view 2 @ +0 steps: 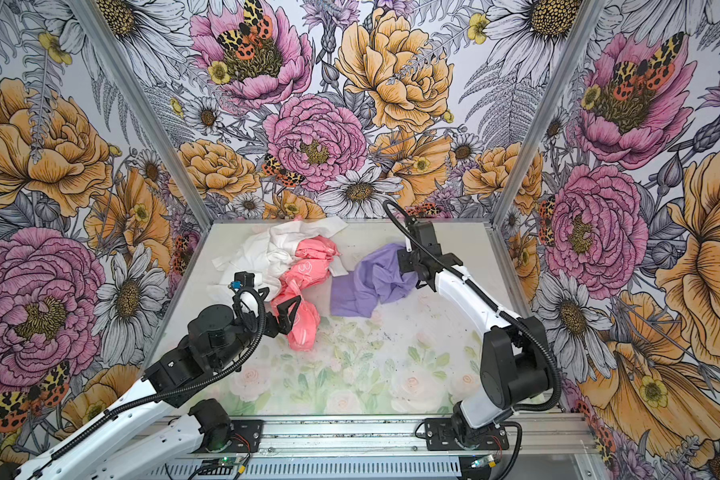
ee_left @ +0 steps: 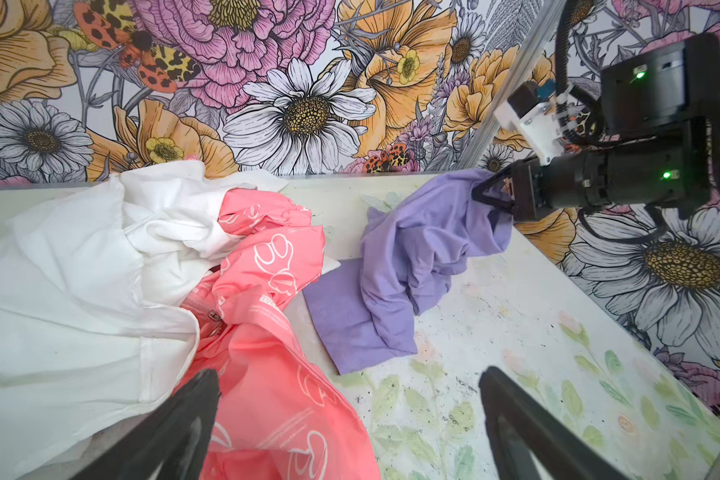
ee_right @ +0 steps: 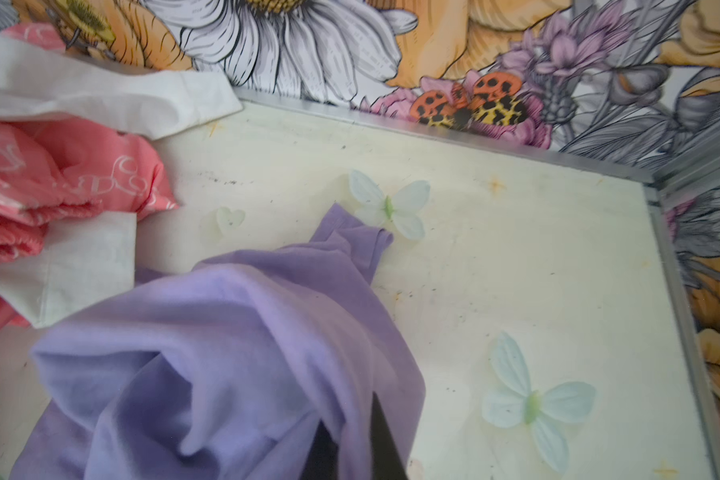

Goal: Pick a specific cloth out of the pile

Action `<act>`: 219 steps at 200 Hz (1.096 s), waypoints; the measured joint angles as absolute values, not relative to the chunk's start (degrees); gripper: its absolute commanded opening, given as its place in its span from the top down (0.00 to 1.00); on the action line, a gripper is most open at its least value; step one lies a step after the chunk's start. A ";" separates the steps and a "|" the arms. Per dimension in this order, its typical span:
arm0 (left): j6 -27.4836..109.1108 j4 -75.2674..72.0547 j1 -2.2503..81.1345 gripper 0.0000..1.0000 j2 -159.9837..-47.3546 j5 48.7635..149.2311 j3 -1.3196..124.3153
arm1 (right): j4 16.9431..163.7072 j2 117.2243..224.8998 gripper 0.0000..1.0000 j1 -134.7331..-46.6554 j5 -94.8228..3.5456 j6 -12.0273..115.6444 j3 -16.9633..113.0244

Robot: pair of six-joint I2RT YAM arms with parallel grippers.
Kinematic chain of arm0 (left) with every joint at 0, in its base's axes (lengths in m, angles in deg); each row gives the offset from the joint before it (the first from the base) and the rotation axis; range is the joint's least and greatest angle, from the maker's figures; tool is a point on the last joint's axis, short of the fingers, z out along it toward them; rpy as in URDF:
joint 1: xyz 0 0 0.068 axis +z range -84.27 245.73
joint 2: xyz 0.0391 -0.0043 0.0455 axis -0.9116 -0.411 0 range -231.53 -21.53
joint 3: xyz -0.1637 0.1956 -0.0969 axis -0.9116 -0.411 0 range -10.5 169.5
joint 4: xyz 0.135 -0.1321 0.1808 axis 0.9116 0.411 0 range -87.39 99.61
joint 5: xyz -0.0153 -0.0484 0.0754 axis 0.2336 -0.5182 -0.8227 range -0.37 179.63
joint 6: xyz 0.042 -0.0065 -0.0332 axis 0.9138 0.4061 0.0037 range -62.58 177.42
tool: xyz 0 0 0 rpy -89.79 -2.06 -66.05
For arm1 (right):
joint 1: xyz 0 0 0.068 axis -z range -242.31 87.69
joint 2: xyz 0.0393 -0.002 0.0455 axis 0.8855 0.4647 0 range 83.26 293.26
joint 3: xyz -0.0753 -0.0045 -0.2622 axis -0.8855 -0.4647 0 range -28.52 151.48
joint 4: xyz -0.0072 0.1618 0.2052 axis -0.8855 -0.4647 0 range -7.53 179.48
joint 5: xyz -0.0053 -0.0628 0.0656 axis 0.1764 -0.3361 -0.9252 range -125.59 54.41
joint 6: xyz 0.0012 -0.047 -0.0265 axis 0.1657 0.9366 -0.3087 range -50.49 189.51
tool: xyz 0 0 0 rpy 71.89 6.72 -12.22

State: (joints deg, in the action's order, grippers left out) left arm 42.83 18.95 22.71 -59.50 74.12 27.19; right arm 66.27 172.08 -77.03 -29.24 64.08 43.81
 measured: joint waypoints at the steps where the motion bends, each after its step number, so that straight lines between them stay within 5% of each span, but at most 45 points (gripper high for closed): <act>1: 42.83 18.93 22.71 0.01 -59.50 74.10 27.19 | 66.25 172.03 1.00 -76.90 -29.21 64.10 43.97; 60: 42.98 17.82 22.71 0.01 -59.87 73.29 26.69 | 64.87 167.31 1.00 -66.65 -26.94 64.69 56.25; 117: 43.66 16.63 22.71 0.01 -59.94 72.17 26.18 | 65.53 166.35 0.95 -66.08 -27.09 64.86 59.75; 143: 44.27 15.87 22.73 0.01 -60.38 70.93 26.16 | 65.81 167.01 0.79 -66.19 -29.54 64.43 55.05; 179: 44.99 14.97 23.69 0.01 -61.86 69.40 26.14 | 65.42 169.48 0.28 -67.68 -35.09 63.90 46.44; 219: 45.15 13.64 29.44 0.01 -62.93 68.83 26.14 | 64.59 169.06 0.05 -68.66 -40.82 63.53 40.21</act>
State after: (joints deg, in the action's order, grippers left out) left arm 45.15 13.64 29.44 -62.93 68.83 26.14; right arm 64.59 169.06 -68.66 -40.82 63.53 40.21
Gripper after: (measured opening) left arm 0.986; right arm 0.918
